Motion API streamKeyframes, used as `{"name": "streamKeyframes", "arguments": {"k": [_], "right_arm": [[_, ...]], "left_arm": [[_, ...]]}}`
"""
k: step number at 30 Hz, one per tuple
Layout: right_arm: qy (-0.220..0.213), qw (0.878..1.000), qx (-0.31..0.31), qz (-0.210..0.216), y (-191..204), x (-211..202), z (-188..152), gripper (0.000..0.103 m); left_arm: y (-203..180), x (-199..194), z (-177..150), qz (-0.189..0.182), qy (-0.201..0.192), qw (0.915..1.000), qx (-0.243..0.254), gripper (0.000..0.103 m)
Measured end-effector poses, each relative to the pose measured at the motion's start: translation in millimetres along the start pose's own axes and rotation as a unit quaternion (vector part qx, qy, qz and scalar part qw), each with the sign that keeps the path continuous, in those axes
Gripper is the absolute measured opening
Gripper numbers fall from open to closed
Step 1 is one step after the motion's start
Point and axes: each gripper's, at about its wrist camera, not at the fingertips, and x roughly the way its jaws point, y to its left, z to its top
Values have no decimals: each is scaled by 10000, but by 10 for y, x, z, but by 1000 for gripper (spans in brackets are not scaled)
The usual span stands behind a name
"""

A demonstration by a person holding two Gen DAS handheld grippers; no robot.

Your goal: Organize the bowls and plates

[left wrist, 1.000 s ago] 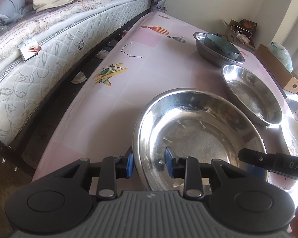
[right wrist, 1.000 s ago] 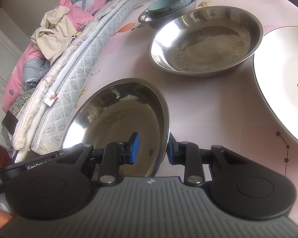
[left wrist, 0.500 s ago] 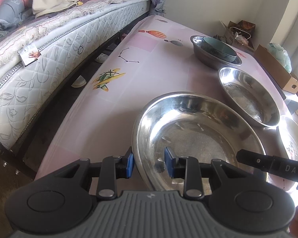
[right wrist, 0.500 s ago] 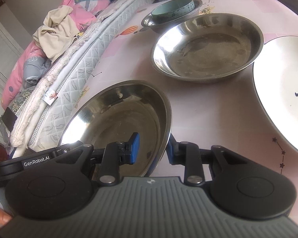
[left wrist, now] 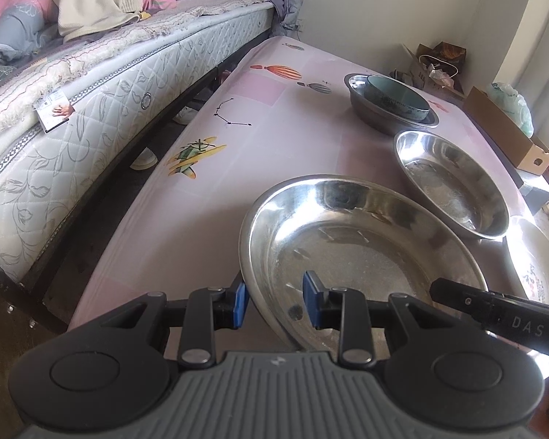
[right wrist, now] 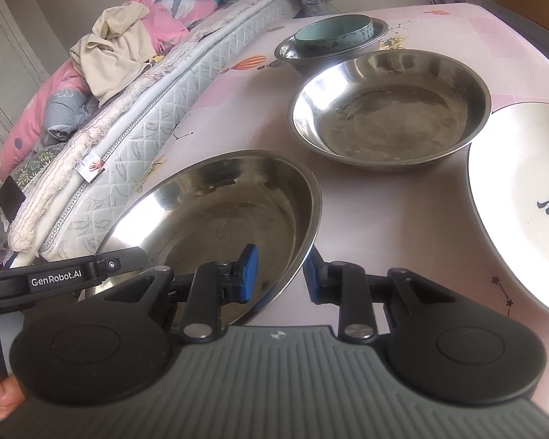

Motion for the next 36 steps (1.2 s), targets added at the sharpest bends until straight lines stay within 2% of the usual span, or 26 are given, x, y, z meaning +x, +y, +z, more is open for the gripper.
{"name": "streamKeyframes", "arguments": {"k": [16,27,29,36], "right_arm": [[-193,9989,-434,-55,134,-81,-34,25],[-185,9982,-558,-75,114,-98,-95,25],[-150,9987,-484,-44,86,-94,-95,25],[-205,9994,-264,-50,-3,-43,-43,26]], "left_arm": [[-4,-58,-2,-36,-53,10000,1,31],[3,-26,-92,-196,121,9997,-14,32],[44,6,-98,-198,189,9996,-92,41],[148,122,15,-178,147,9996,-168,46]]}}
